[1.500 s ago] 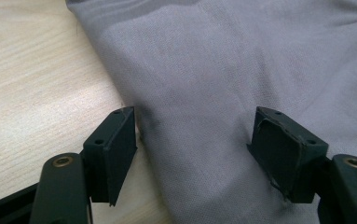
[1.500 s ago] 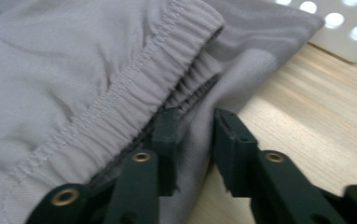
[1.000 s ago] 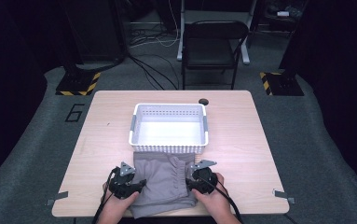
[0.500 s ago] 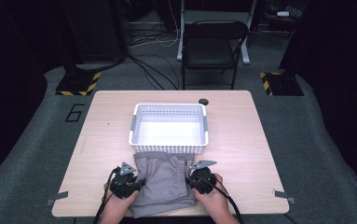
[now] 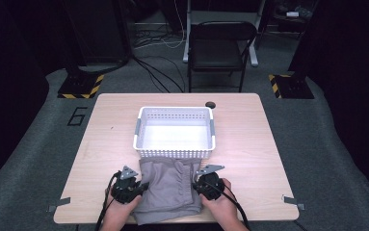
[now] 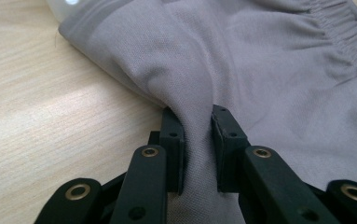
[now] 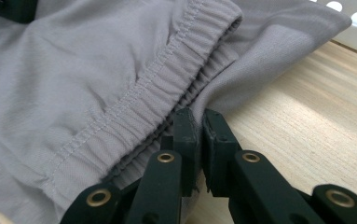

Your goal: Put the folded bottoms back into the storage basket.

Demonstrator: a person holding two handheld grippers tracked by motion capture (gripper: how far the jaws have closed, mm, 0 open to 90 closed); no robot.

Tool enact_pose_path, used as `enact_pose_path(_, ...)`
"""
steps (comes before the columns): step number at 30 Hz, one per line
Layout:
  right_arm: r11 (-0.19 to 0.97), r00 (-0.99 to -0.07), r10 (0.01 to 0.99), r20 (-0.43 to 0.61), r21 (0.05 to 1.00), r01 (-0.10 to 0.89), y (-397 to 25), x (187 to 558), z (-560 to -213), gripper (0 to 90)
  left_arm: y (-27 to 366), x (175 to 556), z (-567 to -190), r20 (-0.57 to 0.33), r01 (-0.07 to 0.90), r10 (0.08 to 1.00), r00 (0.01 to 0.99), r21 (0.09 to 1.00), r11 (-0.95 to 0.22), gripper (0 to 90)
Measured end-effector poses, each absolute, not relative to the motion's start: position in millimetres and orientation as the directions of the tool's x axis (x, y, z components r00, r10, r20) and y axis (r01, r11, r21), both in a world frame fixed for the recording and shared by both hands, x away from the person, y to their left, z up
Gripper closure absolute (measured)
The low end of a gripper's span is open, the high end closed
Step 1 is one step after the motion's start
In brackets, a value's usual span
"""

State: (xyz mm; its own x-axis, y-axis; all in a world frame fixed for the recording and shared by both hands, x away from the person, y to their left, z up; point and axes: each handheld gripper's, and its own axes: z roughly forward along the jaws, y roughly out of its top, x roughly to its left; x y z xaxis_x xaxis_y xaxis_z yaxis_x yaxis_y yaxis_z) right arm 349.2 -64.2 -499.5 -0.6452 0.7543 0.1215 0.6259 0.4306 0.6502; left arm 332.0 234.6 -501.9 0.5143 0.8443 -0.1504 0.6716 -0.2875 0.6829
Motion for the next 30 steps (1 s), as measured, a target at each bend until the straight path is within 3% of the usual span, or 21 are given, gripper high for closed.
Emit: enact_pose_path(30, 0.358, -0.66, 0.721, 0.21, 0.702, 0.615, -80, 336, -462, 85.1, 241, 316, -464, -0.236, 0.649, 0.831, 0.504, 0.738, -0.184, 77.2)
